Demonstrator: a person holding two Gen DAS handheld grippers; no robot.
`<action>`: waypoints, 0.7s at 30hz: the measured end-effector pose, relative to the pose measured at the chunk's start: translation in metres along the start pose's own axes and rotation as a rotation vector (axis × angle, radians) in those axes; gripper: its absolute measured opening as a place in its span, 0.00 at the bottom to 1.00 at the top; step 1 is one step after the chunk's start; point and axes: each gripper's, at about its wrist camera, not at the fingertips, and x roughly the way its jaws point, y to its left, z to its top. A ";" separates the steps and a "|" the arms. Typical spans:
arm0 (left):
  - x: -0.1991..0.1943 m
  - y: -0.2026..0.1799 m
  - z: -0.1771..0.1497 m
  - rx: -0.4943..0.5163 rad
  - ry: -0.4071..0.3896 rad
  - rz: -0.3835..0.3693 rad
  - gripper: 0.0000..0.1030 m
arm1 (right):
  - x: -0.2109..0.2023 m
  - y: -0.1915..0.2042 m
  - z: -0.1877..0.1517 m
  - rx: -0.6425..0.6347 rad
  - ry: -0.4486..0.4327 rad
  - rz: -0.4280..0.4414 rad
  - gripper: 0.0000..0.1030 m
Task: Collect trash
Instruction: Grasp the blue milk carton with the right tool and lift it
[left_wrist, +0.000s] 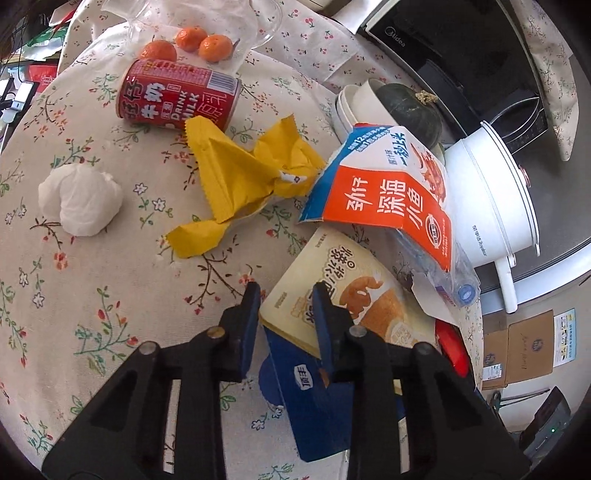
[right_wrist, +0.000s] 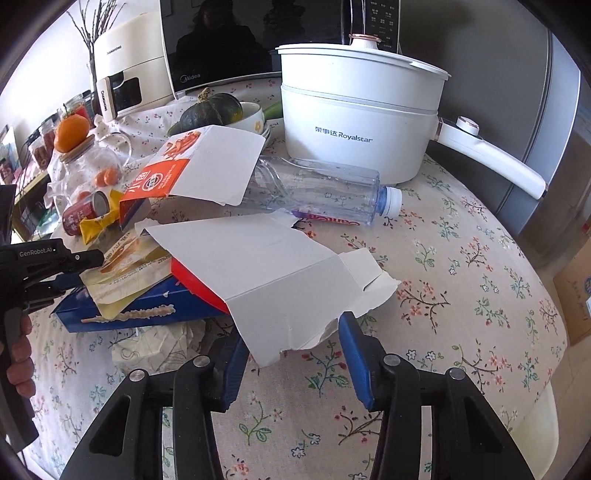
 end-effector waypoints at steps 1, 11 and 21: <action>0.000 -0.001 0.000 0.003 0.001 0.001 0.19 | 0.000 -0.001 0.000 0.002 0.000 0.001 0.42; -0.018 -0.026 -0.003 0.102 -0.050 -0.020 0.00 | -0.020 -0.016 0.002 0.023 -0.027 0.034 0.12; -0.029 -0.071 -0.018 0.444 -0.055 -0.013 0.60 | -0.056 -0.056 0.008 0.168 -0.077 0.087 0.02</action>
